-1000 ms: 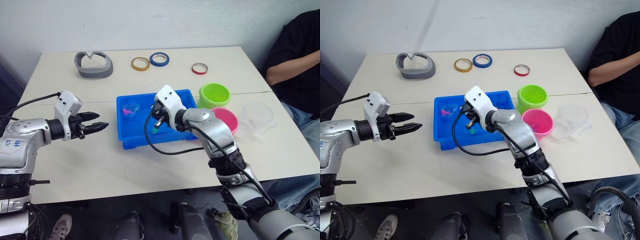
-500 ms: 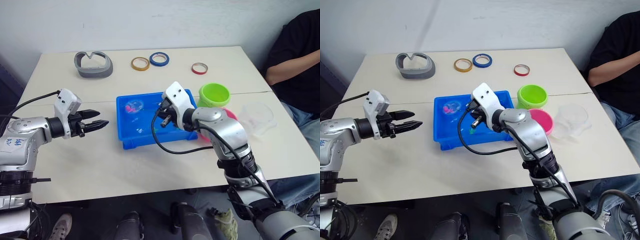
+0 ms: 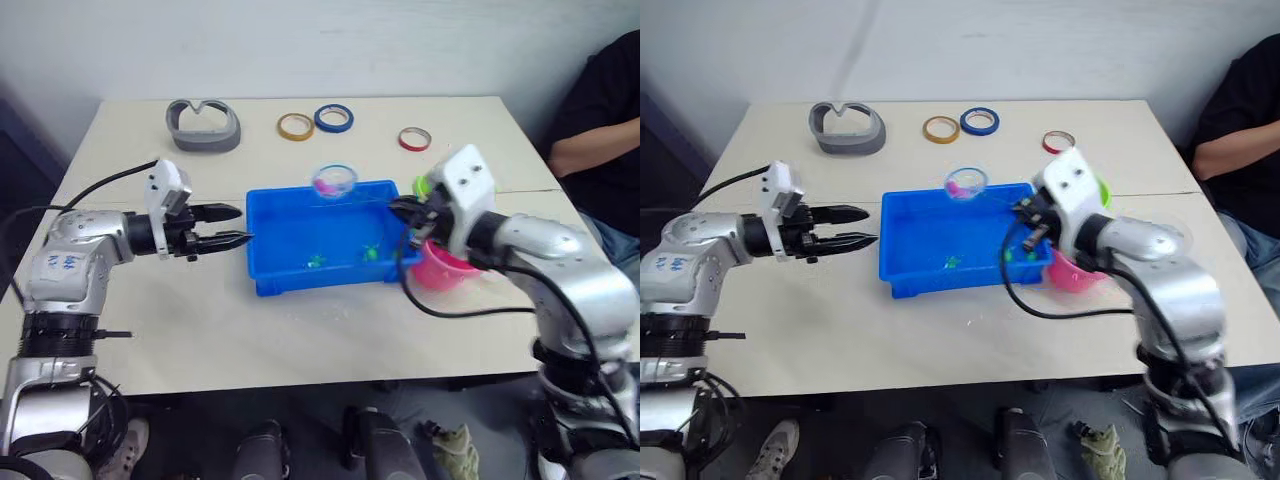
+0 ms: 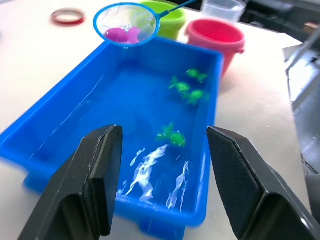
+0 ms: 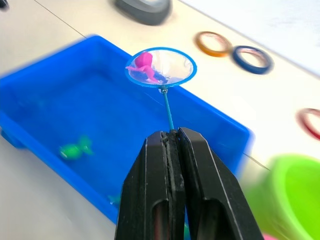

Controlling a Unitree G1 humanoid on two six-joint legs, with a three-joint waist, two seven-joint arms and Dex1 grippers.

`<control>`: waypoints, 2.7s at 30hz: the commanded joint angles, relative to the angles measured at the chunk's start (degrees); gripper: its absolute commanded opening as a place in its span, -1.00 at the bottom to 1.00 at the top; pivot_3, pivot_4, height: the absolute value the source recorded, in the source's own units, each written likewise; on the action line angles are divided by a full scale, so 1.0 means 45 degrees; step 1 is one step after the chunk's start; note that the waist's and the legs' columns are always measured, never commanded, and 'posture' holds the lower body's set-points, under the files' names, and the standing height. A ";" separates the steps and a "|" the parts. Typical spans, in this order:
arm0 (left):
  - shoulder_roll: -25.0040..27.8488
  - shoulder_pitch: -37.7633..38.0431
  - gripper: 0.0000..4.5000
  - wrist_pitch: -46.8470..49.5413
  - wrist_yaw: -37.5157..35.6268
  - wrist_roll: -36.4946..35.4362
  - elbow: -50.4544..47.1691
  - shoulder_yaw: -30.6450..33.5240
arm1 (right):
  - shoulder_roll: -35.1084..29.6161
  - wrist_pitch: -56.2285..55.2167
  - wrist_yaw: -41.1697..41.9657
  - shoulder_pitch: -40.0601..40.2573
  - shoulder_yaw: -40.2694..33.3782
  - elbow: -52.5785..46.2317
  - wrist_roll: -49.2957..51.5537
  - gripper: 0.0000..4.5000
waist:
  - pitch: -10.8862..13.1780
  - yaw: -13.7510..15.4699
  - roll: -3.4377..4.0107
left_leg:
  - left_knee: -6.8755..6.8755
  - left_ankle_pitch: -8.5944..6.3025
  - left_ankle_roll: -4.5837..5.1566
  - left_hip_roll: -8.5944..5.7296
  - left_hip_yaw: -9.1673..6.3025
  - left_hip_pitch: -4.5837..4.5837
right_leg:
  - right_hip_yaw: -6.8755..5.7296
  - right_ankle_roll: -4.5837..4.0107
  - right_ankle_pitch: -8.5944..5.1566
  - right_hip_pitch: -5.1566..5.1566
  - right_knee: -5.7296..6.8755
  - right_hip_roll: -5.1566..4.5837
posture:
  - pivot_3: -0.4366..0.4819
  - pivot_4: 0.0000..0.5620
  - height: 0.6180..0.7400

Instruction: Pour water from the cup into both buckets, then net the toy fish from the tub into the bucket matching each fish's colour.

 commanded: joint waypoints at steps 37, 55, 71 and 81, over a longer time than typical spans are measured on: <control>-0.3048 -0.3423 0.32 -0.3598 -0.3314 0.1103 0.5160 -0.1368 | -0.4022 -0.9487 -0.1252 1.3114 -0.5192 -0.3234 -0.8422 -1.00 | 0.0002 0.0428 0.0005 | 0.0021 0.0008 0.0072 -0.0040 0.0009 0.0050 | 0.0022 0.0069 0.0039 0.0080 -0.0100 0.0050 | -0.05 -0.47 0.56; -0.3046 -0.3390 0.32 -0.3717 -0.3132 0.1169 0.5170 -0.1237 | -0.3814 -1.4392 -0.2815 1.3644 -0.5599 -0.1215 -1.3588 -1.00 | 0.0002 0.0433 0.0004 | 0.0029 0.0020 0.0055 -0.0038 0.0009 0.0054 | 0.0024 0.0069 0.0038 0.0084 -0.0091 0.0054 | -0.05 -0.47 0.56; -0.3097 -0.3300 0.32 -0.3746 -0.3087 0.1140 0.5082 -0.1210 | -0.3350 -1.6714 -0.4847 1.4145 -0.5908 -0.0601 -1.7089 -1.00 | 0.0002 0.0408 0.0005 | 0.0034 0.0027 0.0043 -0.0034 0.0016 0.0064 | 0.0040 0.0068 0.0038 0.0085 -0.0081 0.0067 | -0.05 -0.47 0.56; -0.3110 -0.3267 0.32 -0.3787 -0.3073 0.1111 0.5062 -0.1186 | -0.3171 -1.7361 -0.5699 1.4180 -0.5564 -0.0523 -1.8627 -1.00 | 0.0002 0.0411 0.0005 | 0.0034 0.0029 0.0040 -0.0035 0.0018 0.0066 | 0.0045 0.0068 0.0038 0.0086 -0.0078 0.0070 | -0.05 -0.47 0.56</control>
